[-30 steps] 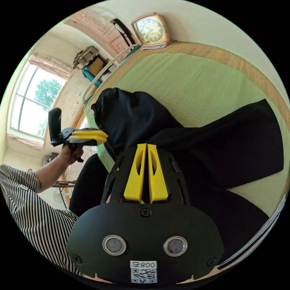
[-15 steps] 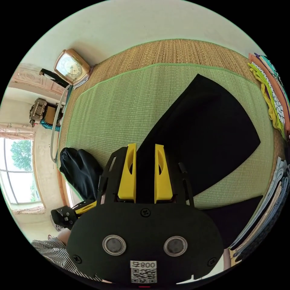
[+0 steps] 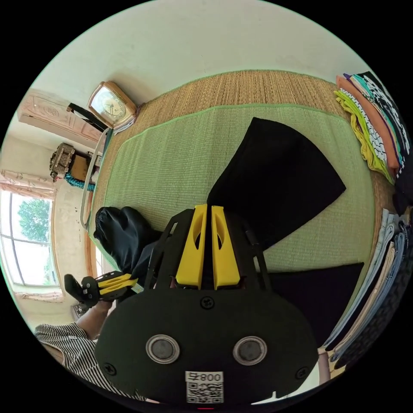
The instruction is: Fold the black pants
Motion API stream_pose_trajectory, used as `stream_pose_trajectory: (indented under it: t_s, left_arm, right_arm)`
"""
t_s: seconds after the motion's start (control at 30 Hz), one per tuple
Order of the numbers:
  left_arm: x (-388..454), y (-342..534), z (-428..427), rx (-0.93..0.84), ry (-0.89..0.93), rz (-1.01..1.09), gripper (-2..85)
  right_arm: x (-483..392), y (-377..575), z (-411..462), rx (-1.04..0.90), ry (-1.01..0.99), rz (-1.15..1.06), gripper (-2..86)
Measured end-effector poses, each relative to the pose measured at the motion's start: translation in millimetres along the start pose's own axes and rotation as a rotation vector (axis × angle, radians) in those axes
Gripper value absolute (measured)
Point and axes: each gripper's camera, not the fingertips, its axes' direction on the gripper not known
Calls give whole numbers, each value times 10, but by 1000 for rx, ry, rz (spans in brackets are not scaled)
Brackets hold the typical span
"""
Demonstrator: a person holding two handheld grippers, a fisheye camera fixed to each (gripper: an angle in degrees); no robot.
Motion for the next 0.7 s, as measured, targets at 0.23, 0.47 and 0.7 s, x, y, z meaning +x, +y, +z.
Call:
stream_pose_trajectory:
  t_s: [0.23, 0.47, 0.7]
  left_arm:
    - [382, -279, 86, -93, 15, 138, 13]
    - [765, -598, 450, -292, -49, 274, 12]
    - [907, -917, 726, -422, -94, 273, 13]
  right_arm:
    - [251, 897, -380, 78, -13, -22, 16]
    - [569, 1758, -113, -5, 40, 10, 14]
    - [791, 2206, 240, -53, 30, 15, 15]
